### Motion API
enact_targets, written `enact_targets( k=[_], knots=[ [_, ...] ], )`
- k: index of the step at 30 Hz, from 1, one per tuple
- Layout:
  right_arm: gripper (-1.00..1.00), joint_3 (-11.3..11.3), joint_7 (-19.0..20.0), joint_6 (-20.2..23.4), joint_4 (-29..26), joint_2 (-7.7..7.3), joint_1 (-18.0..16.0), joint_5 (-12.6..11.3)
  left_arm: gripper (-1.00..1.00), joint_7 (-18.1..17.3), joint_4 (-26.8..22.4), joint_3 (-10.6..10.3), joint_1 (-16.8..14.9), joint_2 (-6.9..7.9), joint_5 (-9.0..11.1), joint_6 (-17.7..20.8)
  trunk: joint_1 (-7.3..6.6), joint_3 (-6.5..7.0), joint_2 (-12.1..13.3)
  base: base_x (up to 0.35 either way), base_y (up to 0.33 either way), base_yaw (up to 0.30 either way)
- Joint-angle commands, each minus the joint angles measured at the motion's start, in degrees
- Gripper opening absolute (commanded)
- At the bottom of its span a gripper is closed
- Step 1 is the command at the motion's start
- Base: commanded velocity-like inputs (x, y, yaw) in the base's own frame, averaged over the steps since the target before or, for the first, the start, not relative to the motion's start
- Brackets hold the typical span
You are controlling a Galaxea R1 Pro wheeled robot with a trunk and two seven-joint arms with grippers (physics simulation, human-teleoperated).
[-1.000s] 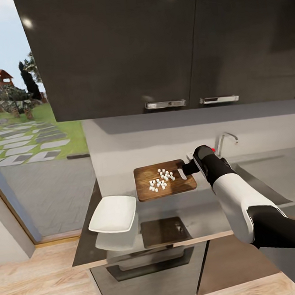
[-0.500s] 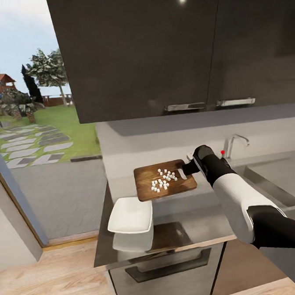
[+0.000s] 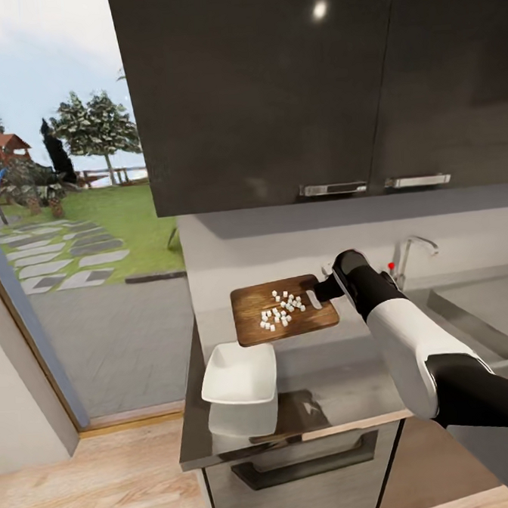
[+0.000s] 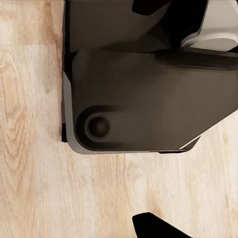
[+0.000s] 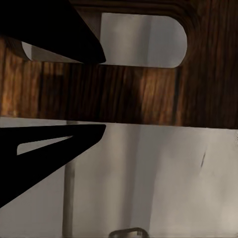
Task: In the kitchen, take the Vidalia onion out of the sink, dice it on the chopping board with the paring knife, put the diced onion into the bowl on the countertop, then place both the paring knife and the chopping board into the sink.
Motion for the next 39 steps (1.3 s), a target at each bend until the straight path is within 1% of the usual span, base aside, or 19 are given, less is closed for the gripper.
enact_targets(
  k=[1,4,28,29,30,33,34,35,39],
  knots=[
    [-1.00,-0.4,0.3,0.1,-0.1,-0.04,0.0,0.7,1.00,-0.3,0.2,-0.4,-0.1,-0.01,0.6,-0.4,0.02,0.02,0.0,0.000,0.000,0.000],
    [-1.00,-0.2,0.1,0.2,-0.2,-0.16,0.0,0.9,1.00,-0.3,0.2,-0.4,-0.1,-0.01,0.6,-0.4,0.02,0.07,0.0,0.000,0.000,0.000],
    [-1.00,0.0,0.1,0.2,-0.3,0.60,0.0,0.9,1.00,-0.3,0.3,-0.4,-0.1,-0.10,0.6,-0.4,0.02,0.08,0.0,0.000,0.000,0.000],
    [-1.00,0.4,0.1,0.2,-0.3,0.62,0.0,0.9,1.00,-0.3,0.3,-0.4,-0.1,-0.10,0.6,-0.4,0.02,0.08,0.0,0.000,0.000,0.000],
    [-1.00,1.3,0.1,0.2,-0.3,0.63,0.0,0.9,1.00,-0.3,0.3,-0.4,-0.1,-0.10,0.6,-0.4,0.02,0.08,0.0,0.000,0.000,0.000],
    [-1.00,5.0,0.1,0.2,-0.3,0.65,0.0,0.9,1.00,-0.3,0.3,-0.4,-0.1,-0.10,0.6,-0.4,0.02,0.08,0.0,0.000,0.000,0.000],
    [-1.00,5.9,0.1,0.2,-0.3,0.65,0.0,0.9,1.00,-0.3,0.3,-0.4,-0.1,-0.10,0.6,-0.4,0.02,0.08,0.0,0.000,0.000,0.000],
    [-1.00,6.4,0.2,0.2,-0.3,0.65,0.0,0.9,1.00,-0.3,0.3,-0.4,-0.1,-0.10,0.6,-0.4,0.02,0.08,0.0,0.000,0.000,0.000],
    [-1.00,6.9,0.2,0.2,-0.4,0.65,0.0,0.9,1.00,-0.3,0.3,-0.4,-0.1,-0.10,0.6,-0.4,0.02,0.08,0.0,0.000,0.000,0.000]
  ],
)
